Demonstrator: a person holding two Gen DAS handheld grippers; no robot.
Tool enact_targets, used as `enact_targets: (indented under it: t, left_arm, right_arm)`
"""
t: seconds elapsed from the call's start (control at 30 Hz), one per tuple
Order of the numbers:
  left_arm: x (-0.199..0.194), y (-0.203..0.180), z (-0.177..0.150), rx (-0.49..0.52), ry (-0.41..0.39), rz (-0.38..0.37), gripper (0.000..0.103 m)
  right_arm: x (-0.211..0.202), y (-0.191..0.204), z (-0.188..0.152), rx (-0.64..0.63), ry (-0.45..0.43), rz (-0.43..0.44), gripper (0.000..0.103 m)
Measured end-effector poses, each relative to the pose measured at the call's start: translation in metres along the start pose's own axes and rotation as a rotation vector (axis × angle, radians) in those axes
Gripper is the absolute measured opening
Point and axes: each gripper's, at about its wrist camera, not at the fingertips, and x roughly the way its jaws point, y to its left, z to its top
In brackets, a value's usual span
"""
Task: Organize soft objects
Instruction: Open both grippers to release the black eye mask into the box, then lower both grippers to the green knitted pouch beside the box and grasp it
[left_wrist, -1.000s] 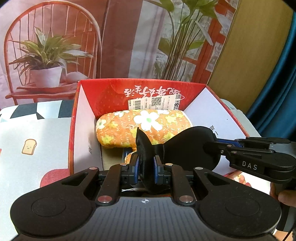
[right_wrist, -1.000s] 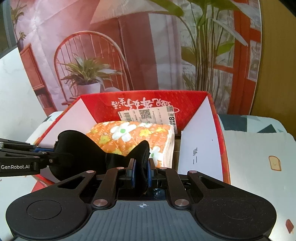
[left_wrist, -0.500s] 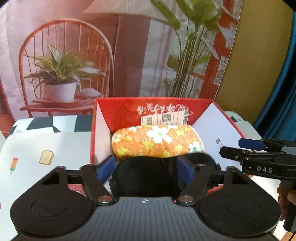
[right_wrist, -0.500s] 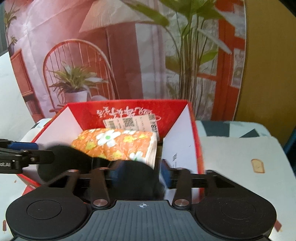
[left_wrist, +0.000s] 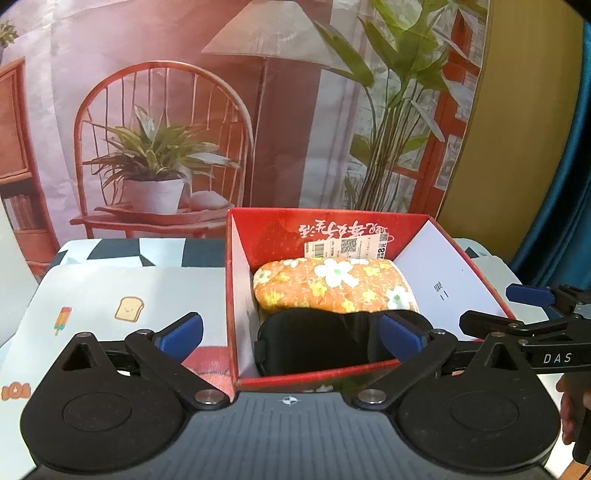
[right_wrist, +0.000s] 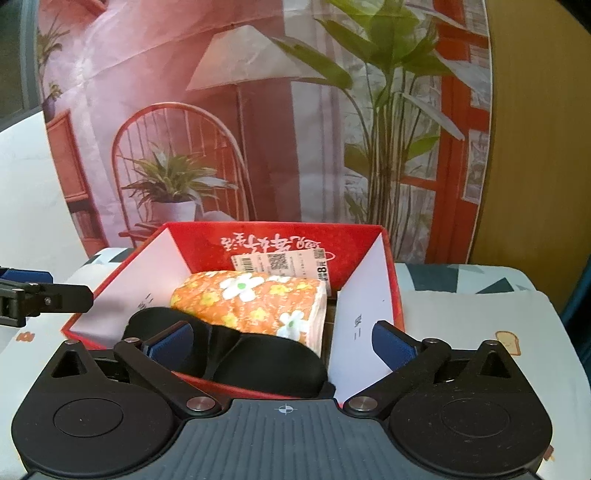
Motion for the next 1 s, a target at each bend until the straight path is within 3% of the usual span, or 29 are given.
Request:
enact_targets:
  t: [0.37,0.6,0.8,1.0]
  left_arm:
    - [-0.034,0.005,-0.035,-0.008,-0.025,-0.022,0.103]
    - [-0.035,0.011,-0.061,-0.039,0.001,-0.041,0.102]
    - [-0.022,0.013,-0.081,-0.057,0.052,-0.057,0.091]
    - [-0.008,0.021,-0.098,-0.117,0.092,-0.082,0.07]
  right_arm:
    - [-0.029,0.016,-0.024,-0.014,-0.037,0.046,0.102]
    - [-0.036,0.032,-0.045,-0.057,-0.034,0.087,0.101]
    - [-0.027,0.047,-0.068,-0.074,0.026,0.135,0.089]
    - [-0.007,0.057,-0.093,-0.068,0.097,0.154,0.077]
